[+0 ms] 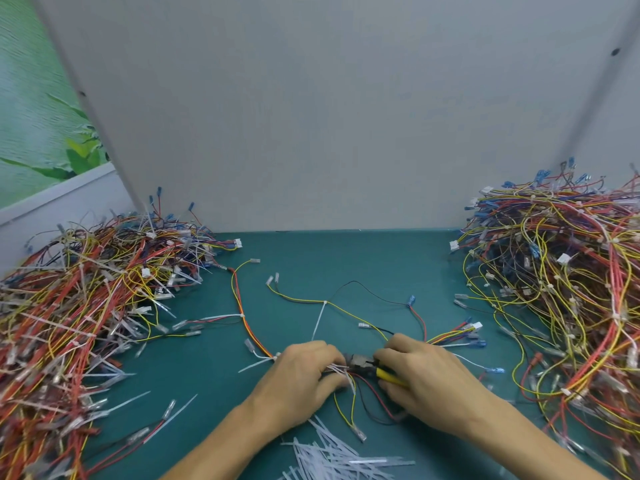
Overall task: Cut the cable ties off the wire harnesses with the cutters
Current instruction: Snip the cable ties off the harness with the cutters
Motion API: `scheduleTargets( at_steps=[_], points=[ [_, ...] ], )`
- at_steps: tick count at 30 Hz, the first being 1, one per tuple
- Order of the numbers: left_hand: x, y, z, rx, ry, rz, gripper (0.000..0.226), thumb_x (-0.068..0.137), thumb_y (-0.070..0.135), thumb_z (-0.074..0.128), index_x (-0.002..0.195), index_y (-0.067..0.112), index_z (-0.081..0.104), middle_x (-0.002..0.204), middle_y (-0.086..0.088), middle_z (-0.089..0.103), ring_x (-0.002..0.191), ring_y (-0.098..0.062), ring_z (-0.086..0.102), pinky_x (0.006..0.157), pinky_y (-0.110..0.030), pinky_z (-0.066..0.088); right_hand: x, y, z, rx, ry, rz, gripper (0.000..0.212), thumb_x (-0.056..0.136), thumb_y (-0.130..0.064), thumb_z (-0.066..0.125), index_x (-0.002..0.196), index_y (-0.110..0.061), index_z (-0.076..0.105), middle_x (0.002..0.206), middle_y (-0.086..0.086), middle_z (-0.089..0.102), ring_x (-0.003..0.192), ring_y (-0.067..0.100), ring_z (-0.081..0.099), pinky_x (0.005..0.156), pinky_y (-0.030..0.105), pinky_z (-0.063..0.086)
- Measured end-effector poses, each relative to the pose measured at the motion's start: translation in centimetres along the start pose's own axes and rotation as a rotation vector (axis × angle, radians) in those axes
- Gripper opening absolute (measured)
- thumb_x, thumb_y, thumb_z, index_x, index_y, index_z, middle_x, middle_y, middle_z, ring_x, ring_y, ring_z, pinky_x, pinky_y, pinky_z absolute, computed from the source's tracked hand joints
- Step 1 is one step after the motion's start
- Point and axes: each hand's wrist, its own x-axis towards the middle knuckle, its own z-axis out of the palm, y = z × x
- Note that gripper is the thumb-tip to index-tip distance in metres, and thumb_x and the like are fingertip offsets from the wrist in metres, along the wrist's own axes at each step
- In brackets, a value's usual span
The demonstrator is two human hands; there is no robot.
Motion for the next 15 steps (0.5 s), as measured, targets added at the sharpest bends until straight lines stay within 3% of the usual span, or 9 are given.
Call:
scheduleTargets(
  at_steps=[3, 5, 11, 15],
  points=[
    [0.5, 0.1, -0.3, -0.099, 0.051, -0.101, 0.011, 0.084, 0.030, 0.070, 0.081, 0.021, 0.065, 0.061, 0.016, 0.055, 0.059, -0.003, 0.048, 0.062, -0.017, 0.039, 0.0, 0.0, -0.1, -0.001, -0.012, 0.004, 0.030, 0.093, -0.044, 0.038, 0.114, -0.027, 0.050, 0.119, -0.008, 0.046, 0.100, 0.024, 0.054, 0.077, 0.034, 0.045],
    [0.9, 0.0, -0.6, -0.198, 0.071, -0.205, 0.011, 0.084, 0.024, 0.071, 0.076, 0.025, 0.064, 0.046, 0.012, 0.039, 0.049, -0.007, 0.034, 0.052, -0.016, 0.028, 0.0, 0.0, -0.3, 0.013, -0.023, 0.011, 0.028, 0.093, -0.044, 0.039, 0.112, -0.027, 0.051, 0.120, -0.008, 0.044, 0.099, 0.023, 0.055, 0.077, 0.033, 0.045],
    [1.0, -0.5, -1.0, -0.282, -0.070, -0.243, 0.021, 0.078, 0.011, 0.067, 0.089, 0.029, 0.065, 0.049, 0.009, 0.031, 0.052, -0.009, 0.029, 0.053, -0.016, 0.027, -0.1, 0.4, -0.8, 0.048, -0.042, 0.086, 0.025, 0.092, -0.045, 0.043, 0.104, -0.026, 0.054, 0.119, -0.007, 0.040, 0.094, 0.022, 0.055, 0.071, 0.031, 0.043],
    [0.9, -0.3, -0.7, -0.187, -0.125, -0.176, 0.018, 0.076, 0.022, 0.075, 0.091, 0.026, 0.066, 0.051, 0.014, 0.042, 0.051, -0.007, 0.035, 0.052, -0.013, 0.027, -0.5, 0.6, -1.0, 0.008, -0.028, 0.126, 0.025, 0.092, -0.045, 0.043, 0.105, -0.026, 0.054, 0.117, -0.005, 0.040, 0.093, 0.025, 0.056, 0.069, 0.033, 0.043]
  ],
)
